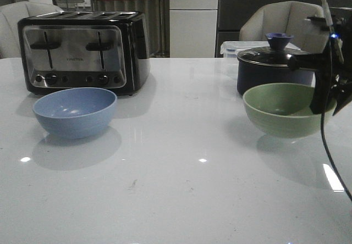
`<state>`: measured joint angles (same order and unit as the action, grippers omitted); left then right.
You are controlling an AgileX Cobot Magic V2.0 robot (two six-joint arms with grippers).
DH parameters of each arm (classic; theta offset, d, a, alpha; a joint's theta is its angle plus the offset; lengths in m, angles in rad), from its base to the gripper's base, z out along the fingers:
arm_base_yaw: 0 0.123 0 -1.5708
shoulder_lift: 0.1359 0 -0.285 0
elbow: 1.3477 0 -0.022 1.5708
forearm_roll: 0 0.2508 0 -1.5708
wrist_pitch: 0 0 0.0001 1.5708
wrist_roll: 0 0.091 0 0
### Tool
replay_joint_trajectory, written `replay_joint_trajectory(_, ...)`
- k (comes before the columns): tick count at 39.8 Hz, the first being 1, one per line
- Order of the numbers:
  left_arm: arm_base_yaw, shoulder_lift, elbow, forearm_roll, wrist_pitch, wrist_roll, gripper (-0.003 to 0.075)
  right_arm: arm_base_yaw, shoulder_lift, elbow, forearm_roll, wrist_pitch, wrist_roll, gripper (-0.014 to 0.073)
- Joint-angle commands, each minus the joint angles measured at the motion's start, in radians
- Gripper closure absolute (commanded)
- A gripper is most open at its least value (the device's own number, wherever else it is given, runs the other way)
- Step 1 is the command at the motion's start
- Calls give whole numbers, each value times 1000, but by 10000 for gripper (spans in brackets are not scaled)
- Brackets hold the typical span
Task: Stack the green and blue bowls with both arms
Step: 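Reach the right gripper down and grasp the rim of the pale green bowl, then slide the green bowl with the right gripper toward the table center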
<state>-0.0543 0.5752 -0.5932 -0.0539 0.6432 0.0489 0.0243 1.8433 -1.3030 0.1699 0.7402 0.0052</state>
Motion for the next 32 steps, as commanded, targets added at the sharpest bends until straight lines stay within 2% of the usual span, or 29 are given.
replay_joint_trajectory(1, 0, 7, -27, -6, -77, -10, 265, 46, -123, -31, 9, -10, -15, 477)
replay_joint_trajectory(9, 0, 7, -27, -6, -77, -10, 265, 204, -188, -29, 16, -5, -41, 477)
replay_joint_trajectory(20, 0, 7, -26, -6, -77, -10, 265, 415, -139, -25, 38, -37, -41, 477)
replay_joint_trajectory(25, 0, 7, -26, -6, -77, -10, 265, 459, -82, -25, 38, -77, -41, 477)
replay_joint_trajectory(32, 0, 7, -26, -6, -77, -10, 265, 468, -7, -25, 40, -124, -41, 473)
